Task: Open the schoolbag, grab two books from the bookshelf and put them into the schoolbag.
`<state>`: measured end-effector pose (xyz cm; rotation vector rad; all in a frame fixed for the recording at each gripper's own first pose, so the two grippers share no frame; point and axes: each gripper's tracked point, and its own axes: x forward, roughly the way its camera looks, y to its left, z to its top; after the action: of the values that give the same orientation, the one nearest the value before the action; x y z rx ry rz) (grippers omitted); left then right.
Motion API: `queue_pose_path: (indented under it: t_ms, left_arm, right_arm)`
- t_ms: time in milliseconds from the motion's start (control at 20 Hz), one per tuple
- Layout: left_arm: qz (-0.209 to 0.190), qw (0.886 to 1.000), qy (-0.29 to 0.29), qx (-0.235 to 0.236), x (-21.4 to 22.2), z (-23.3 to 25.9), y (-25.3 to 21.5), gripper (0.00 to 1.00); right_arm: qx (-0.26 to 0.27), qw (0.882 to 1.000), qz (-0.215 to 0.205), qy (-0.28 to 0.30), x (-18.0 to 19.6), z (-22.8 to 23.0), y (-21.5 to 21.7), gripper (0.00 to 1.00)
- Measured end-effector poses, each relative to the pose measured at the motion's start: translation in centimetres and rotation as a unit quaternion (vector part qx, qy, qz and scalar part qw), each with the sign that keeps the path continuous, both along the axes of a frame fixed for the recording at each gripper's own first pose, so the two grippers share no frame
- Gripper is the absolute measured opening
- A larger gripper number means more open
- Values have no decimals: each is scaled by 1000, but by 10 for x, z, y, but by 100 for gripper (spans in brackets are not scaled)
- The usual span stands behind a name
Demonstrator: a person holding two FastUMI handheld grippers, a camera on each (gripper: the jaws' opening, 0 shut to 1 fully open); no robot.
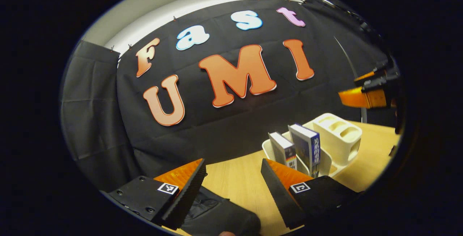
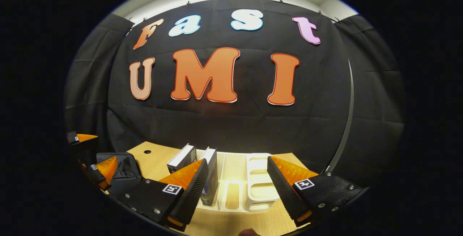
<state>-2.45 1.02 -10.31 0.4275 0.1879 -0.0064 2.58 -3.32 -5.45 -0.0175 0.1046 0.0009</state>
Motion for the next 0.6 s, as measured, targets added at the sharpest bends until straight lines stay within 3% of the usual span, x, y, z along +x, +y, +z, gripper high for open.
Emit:
queue_pose_path:
  t_ms: [200, 350, 600]
  left_arm:
    - [7, 995, 47, 87, -30, -52, 15, 96]
    - [2, 984, 92, 154, -50, -99, 20, 95]
    - [5, 967, 141, 213, -81, -153, 31, 96]
  right_arm:
    - [-2, 1000, 16, 17, 7, -19, -2, 97]
    - [-9, 999, 28, 23, 12, -28, -2, 97]
    - [5, 998, 43, 36, 15, -38, 1, 97]
